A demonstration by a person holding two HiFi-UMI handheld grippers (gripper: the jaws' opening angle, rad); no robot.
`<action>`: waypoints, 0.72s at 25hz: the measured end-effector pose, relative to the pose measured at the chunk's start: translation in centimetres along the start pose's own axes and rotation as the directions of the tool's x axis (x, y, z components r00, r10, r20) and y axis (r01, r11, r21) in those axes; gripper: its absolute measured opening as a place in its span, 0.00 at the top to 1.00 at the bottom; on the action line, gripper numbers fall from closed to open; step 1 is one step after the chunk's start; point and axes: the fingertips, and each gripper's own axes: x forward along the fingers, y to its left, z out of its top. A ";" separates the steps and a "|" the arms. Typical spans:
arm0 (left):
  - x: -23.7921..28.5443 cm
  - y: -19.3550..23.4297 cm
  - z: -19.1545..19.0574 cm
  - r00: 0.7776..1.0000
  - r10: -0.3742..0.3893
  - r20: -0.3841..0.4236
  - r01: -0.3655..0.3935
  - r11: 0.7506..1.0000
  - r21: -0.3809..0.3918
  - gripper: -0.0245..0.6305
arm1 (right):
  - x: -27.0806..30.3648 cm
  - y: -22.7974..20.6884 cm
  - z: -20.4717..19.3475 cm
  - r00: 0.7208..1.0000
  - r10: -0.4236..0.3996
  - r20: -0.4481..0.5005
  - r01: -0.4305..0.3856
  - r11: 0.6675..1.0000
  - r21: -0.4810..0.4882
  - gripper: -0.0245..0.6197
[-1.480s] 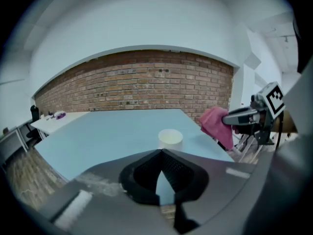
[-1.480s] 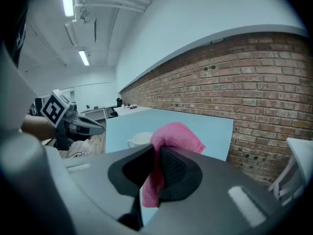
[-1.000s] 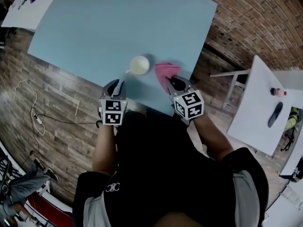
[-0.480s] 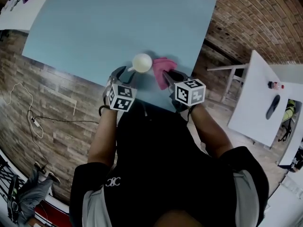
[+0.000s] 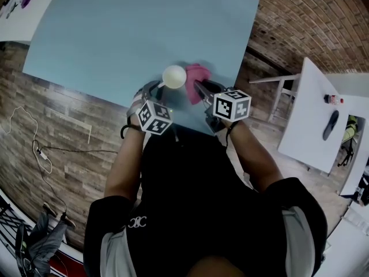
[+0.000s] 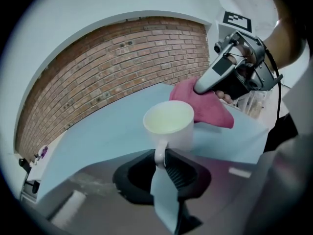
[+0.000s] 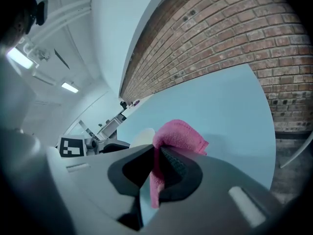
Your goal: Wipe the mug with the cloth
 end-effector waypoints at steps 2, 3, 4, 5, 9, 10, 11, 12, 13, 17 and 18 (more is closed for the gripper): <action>0.0 0.0 0.1 1.000 -0.015 -0.005 0.015 1.000 0.000 0.87 | 0.0 -0.1 0.7 1.000 0.000 0.023 0.000 1.000 0.008 0.90; 0.0 -0.1 0.1 1.000 -0.022 -0.008 0.022 1.000 0.004 0.87 | 0.0 -0.1 1.3 0.999 0.004 0.040 -0.005 1.000 0.012 0.90; 0.0 -0.1 0.1 1.000 -0.028 -0.011 0.028 1.000 0.010 0.87 | 0.1 0.0 1.9 0.998 0.014 0.057 -0.015 1.000 0.018 0.90; 0.0 -0.1 0.1 0.999 -0.032 -0.015 0.032 0.999 0.016 0.87 | 0.1 0.2 2.4 0.997 0.027 0.070 -0.029 0.999 0.024 0.90; 0.1 0.0 0.1 0.999 -0.027 -0.025 0.027 0.999 0.036 0.87 | 1.4 0.0 2.8 0.997 0.062 0.054 -0.064 0.998 0.027 0.90; 0.1 0.1 0.2 0.999 -0.023 -0.027 0.024 0.999 0.038 0.87 | 1.8 -0.1 2.6 0.997 0.069 0.039 -0.070 0.997 0.028 0.90; 0.1 0.1 0.2 0.999 -0.018 -0.029 0.019 0.999 0.040 0.87 | 2.2 -0.2 2.3 0.997 0.078 0.027 -0.078 0.996 0.033 0.90; 0.2 0.2 0.2 0.999 -0.012 -0.032 0.013 0.999 0.041 0.87 | 2.5 -0.2 2.1 0.996 0.087 0.017 -0.087 0.995 0.041 0.90; 0.2 0.3 0.3 0.999 -0.005 -0.034 0.006 0.999 0.040 0.87 | 2.9 -0.3 1.8 0.996 0.094 0.008 -0.094 0.994 0.051 0.90; 0.2 0.4 0.2 0.999 0.022 -0.046 -0.020 0.999 0.032 0.87 | 3.9 -1.0 0.6 0.995 0.092 -0.025 -0.090 0.992 0.083 0.90; 0.2 0.5 0.1 0.998 0.025 -0.051 -0.024 0.999 0.029 0.87 | 4.1 -1.1 0.2 0.995 0.091 -0.035 -0.087 0.992 0.089 0.90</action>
